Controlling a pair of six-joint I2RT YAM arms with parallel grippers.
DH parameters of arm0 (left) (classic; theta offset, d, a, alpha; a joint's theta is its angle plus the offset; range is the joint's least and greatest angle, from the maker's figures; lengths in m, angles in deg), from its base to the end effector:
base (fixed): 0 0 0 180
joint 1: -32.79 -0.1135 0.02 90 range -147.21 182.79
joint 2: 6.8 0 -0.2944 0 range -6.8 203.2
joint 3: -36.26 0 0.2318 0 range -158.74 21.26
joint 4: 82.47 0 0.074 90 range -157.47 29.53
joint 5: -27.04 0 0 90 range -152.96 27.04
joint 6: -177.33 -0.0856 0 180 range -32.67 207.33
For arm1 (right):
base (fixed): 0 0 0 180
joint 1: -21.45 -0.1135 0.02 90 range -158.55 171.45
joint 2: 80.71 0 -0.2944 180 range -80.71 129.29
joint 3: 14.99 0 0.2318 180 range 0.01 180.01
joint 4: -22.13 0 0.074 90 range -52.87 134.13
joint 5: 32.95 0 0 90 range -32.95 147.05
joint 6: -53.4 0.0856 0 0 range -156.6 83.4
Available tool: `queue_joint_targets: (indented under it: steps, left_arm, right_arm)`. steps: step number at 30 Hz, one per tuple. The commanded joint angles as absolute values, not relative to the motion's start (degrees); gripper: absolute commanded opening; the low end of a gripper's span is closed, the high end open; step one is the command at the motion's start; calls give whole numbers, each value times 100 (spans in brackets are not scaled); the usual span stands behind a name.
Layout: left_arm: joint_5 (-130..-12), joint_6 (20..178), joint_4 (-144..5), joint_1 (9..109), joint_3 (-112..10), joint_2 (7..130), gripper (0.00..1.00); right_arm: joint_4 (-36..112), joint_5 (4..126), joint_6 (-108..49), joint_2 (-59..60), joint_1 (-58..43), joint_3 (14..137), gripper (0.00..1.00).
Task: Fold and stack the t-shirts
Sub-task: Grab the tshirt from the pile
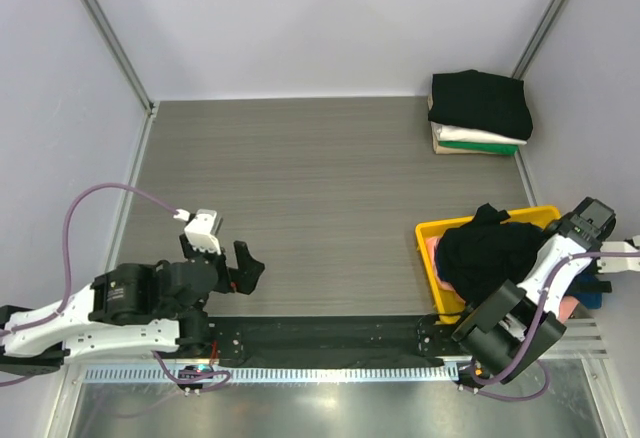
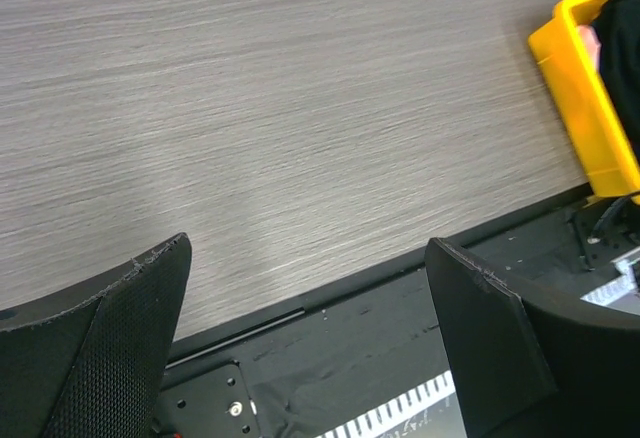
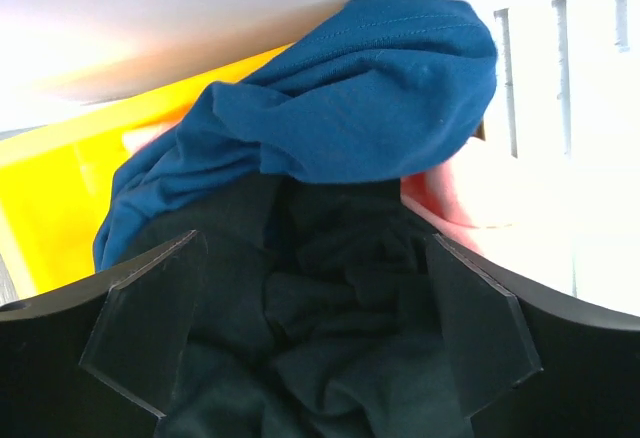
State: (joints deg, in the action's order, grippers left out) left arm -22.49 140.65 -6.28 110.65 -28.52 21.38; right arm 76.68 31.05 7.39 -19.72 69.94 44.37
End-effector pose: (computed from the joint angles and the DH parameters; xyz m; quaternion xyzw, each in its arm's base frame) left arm 0.0656 -0.0409 0.3021 0.0365 0.8609 -0.2345 0.4501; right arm 0.0998 -0.1694 0.2390 0.7186 0.5975 -0.2262 0.2747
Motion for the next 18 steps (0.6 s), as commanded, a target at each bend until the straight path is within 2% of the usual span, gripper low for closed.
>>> queue_joint_targets:
  steps: [1, 11, 13, 15, 16, 17, 18]
  left_arm:
    - [-1989, 14077, -604, 11127, -2902, 2475, 100]
    - [-1646, 14305, -384, 11215, -2946, 2792, 100]
    - [-1594, 14340, -366, 11215, -2946, 2766, 100]
    - [-1576, 14341, -366, 11224, -2946, 2757, 100]
    - [-1567, 14341, -366, 11216, -2928, 2757, 100]
    - [-1558, 14341, -366, 11215, -2928, 2765, 100]
    - [-1550, 14367, -340, 11215, -2937, 2791, 100]
  right_arm:
    - [6799, 2761, 1148, -1841, 7041, 4212, 96]
    - [5840, 2743, 1016, -989, 7277, 4263, 91]
    - [5787, 2900, 998, -839, 7348, 4299, 88]
    - [5611, 3120, 1016, -785, 7410, 4247, 62]
    - [5559, 3217, 1007, -803, 7410, 4185, 34]
    - [5471, 3235, 981, -855, 7410, 4150, 23]
    - [5444, 3218, 963, -951, 7410, 4132, 17]
